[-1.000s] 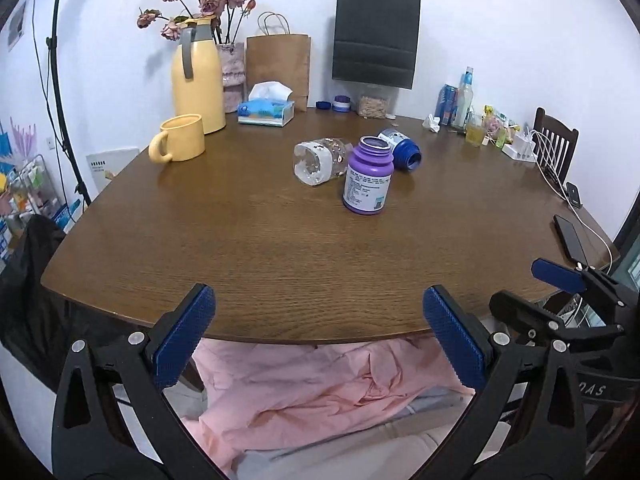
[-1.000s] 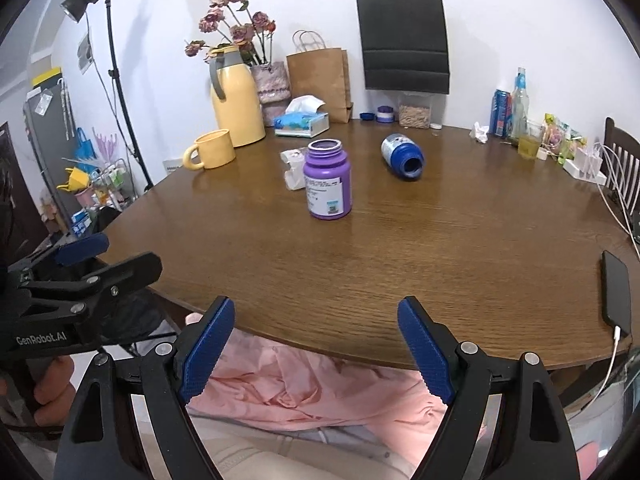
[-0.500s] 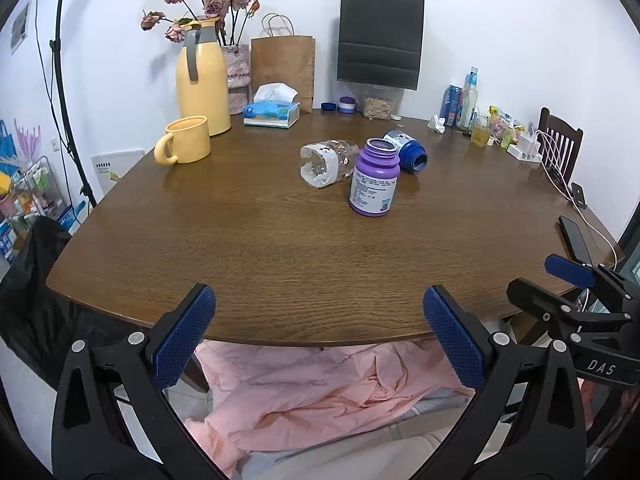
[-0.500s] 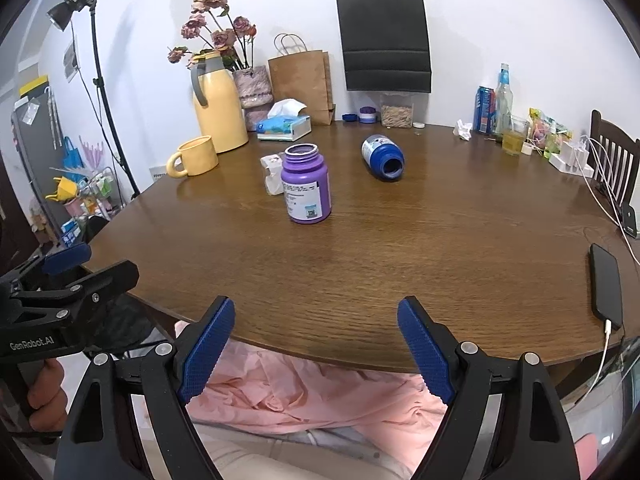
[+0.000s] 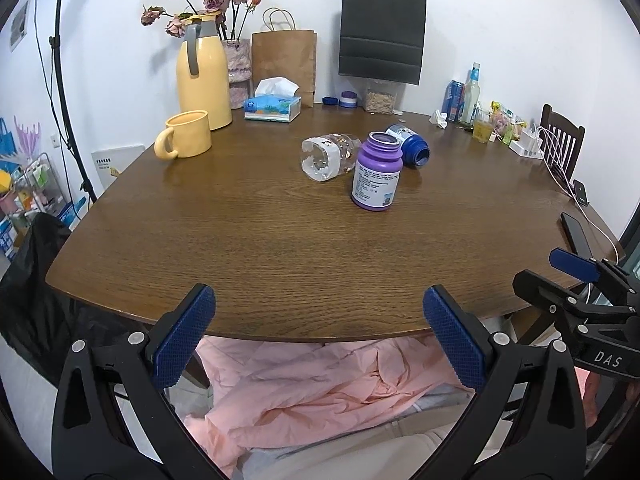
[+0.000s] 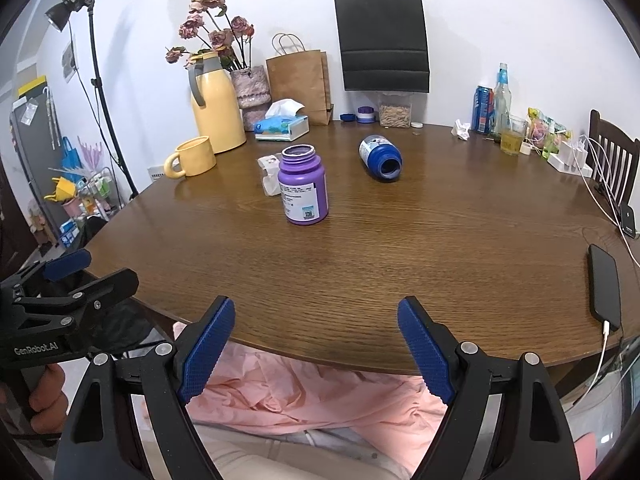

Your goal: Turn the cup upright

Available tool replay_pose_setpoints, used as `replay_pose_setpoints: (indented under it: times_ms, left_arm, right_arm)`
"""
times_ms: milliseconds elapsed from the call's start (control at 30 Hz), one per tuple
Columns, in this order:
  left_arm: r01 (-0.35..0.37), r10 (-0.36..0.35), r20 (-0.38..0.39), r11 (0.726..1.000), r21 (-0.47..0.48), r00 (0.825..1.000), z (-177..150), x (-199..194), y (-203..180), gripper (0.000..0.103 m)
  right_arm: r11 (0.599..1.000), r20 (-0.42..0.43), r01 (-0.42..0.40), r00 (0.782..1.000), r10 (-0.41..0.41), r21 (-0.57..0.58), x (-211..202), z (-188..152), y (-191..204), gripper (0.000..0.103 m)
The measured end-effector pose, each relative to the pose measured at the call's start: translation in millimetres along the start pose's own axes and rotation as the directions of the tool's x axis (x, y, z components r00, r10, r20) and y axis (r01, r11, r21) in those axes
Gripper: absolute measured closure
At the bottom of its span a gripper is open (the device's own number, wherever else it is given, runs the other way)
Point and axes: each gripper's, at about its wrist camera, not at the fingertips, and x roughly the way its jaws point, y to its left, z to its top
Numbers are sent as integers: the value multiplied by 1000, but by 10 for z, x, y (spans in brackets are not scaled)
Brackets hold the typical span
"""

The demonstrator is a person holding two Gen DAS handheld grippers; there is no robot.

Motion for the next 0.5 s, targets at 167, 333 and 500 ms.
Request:
replay_pose_setpoints:
  times_ms: [167,333,500]
  left_arm:
    - [-2,2,-11,1000,-1,1000,-9,12,-4,0]
    - [-6,6,-8,1000,-1,1000,-9,12,-2,0]
    - [5,-6,-21,1000,-4,1000,-20,34,-5,0]
  right_arm:
    - [1000,-10,-2,1000,3,11,26,-4,-28,16]
    - [1000,-10,-3,1000,4,10,33,-6,-29,16]
    - [1000,-11,-4,1000,4,12,40,-9,-28,16]
